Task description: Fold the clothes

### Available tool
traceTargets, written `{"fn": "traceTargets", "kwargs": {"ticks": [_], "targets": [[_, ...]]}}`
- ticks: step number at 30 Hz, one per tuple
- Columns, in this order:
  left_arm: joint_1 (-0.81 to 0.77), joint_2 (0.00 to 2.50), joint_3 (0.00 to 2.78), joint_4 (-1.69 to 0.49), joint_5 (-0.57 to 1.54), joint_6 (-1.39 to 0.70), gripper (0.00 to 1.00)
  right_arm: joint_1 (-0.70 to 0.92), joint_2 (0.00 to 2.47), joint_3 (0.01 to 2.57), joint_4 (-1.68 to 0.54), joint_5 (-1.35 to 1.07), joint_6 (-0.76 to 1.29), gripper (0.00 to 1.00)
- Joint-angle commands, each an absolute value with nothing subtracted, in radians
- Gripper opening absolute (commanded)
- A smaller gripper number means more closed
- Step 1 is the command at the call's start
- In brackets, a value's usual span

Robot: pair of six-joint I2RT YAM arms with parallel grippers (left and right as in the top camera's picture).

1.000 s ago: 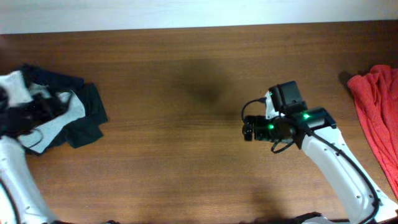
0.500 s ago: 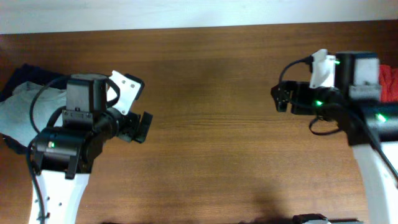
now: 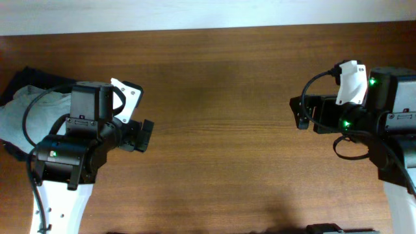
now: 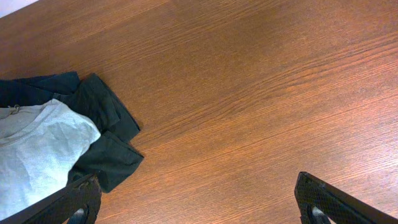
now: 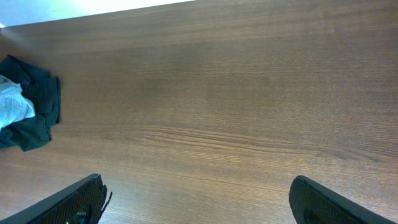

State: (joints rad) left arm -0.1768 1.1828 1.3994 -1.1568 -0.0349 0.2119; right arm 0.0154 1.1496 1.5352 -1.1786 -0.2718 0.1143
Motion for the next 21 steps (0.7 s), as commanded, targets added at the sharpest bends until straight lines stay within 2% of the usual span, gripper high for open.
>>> {"fn": "traceTargets", "kwargs": {"ticks": [1, 6, 9, 13, 15, 18, 21], "targets": [[-0.181, 1.180, 1.414, -1.157, -0.049, 0.195, 0.99, 0.012, 1.152, 1.546, -1.180, -0.280, 0.105, 0.99], [-0.181, 1.180, 1.414, -1.158, -0.049, 0.195, 0.99, 0.012, 1.145, 1.546, -1.183, -0.245, 0.099, 0.99], [-0.181, 1.180, 1.414, -1.157, -0.049, 0.195, 0.99, 0.019, 1.117, 1.546, -1.182, -0.222, 0.019, 0.99], [-0.181, 1.180, 1.414, -1.157, -0.049, 0.195, 0.99, 0.019, 1.044, 1.491, -1.043, -0.154, -0.089, 0.99], [-0.181, 1.180, 1.414, -1.157, -0.049, 0.195, 0.99, 0.019, 0.955, 1.366, -0.888, -0.126, -0.101, 0.99], [-0.181, 1.180, 1.414, -1.157, -0.049, 0.195, 0.99, 0.017, 0.747, 1.017, -0.596, -0.118, -0.101, 0.99], [-0.181, 1.180, 1.414, -1.157, -0.049, 0.195, 0.99, 0.017, 0.596, 0.774, -0.483, -0.118, -0.101, 0.99]]}}
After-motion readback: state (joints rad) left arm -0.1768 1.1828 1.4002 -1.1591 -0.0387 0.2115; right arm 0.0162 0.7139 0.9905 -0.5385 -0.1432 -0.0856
